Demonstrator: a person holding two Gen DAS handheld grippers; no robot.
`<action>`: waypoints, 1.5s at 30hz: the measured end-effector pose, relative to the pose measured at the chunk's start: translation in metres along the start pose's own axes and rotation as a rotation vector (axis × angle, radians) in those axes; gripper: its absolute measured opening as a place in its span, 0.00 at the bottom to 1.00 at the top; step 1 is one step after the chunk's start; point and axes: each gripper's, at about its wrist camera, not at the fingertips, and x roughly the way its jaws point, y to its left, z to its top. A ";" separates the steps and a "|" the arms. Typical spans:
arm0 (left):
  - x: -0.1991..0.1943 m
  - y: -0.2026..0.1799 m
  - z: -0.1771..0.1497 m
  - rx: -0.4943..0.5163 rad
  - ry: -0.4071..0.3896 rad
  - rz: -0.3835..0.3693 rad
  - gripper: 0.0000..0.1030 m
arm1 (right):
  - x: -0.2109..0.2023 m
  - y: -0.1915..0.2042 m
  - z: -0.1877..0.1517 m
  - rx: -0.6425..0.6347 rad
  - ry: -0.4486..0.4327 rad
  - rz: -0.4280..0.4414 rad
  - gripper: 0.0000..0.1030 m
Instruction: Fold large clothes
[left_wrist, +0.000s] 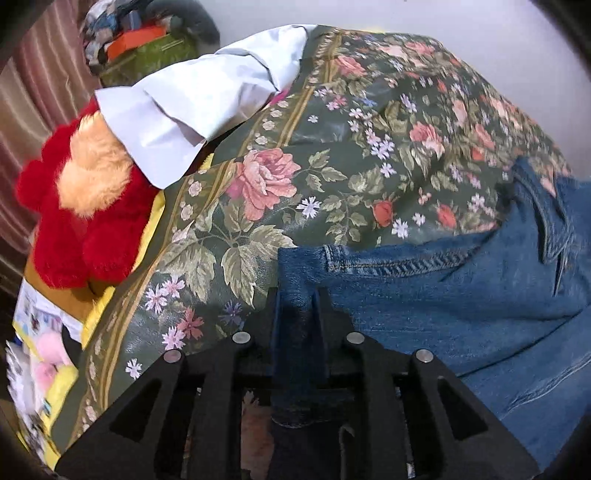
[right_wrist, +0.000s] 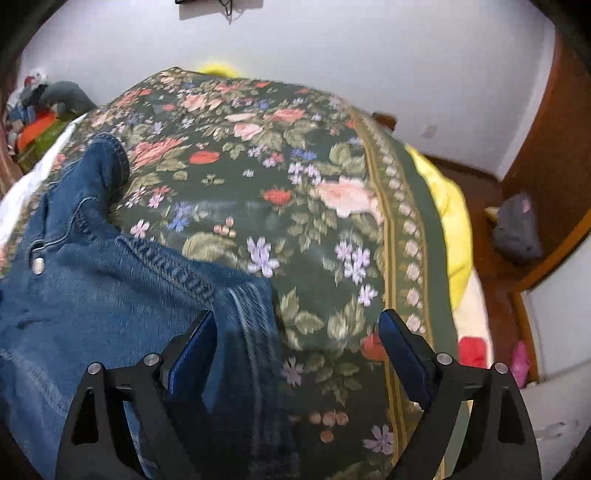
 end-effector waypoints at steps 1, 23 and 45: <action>-0.003 0.000 0.000 -0.003 0.000 -0.003 0.20 | -0.004 -0.005 -0.001 0.030 0.004 0.022 0.85; -0.257 -0.024 -0.064 0.193 -0.225 -0.190 0.54 | -0.298 0.038 -0.051 -0.134 -0.260 0.228 0.85; -0.150 0.041 -0.249 -0.029 0.253 -0.262 0.67 | -0.248 0.012 -0.215 0.005 0.021 0.228 0.85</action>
